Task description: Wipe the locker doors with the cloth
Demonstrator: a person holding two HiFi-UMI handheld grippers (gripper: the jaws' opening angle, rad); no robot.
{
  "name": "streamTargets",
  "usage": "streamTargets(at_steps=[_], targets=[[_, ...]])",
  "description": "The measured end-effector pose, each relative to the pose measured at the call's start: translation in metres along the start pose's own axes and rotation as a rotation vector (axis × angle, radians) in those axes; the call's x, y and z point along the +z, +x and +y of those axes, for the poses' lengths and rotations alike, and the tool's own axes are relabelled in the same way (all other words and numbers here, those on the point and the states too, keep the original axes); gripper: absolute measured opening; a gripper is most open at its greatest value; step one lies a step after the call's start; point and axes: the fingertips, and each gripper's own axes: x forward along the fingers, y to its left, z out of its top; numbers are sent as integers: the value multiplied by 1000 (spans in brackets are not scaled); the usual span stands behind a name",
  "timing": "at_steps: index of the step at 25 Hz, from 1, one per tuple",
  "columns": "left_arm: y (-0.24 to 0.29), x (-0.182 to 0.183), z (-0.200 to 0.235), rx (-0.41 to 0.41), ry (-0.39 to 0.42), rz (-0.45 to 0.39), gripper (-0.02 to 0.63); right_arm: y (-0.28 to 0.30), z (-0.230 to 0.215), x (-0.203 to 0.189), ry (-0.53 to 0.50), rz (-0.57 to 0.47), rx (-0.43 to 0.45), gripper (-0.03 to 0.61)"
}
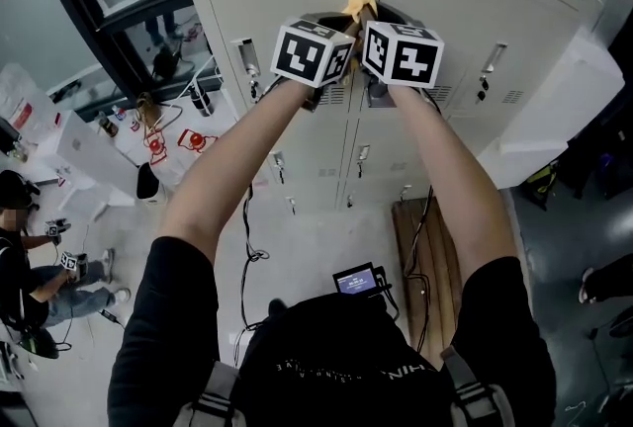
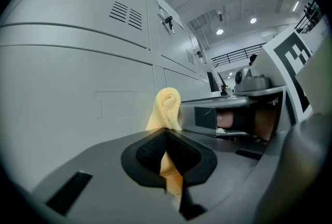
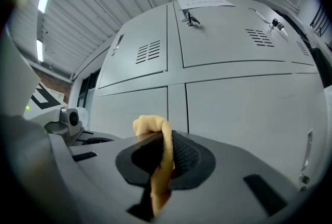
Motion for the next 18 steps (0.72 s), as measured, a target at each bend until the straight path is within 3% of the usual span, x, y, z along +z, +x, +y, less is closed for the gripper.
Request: streamTargets(at_steps=[8, 18], targets=[[-29, 3, -3, -16, 23, -47, 20, -9, 29, 8, -9, -20, 25, 51], [-91, -8, 30, 33, 22, -80, 20, -8, 103, 10, -37, -30, 92, 51]])
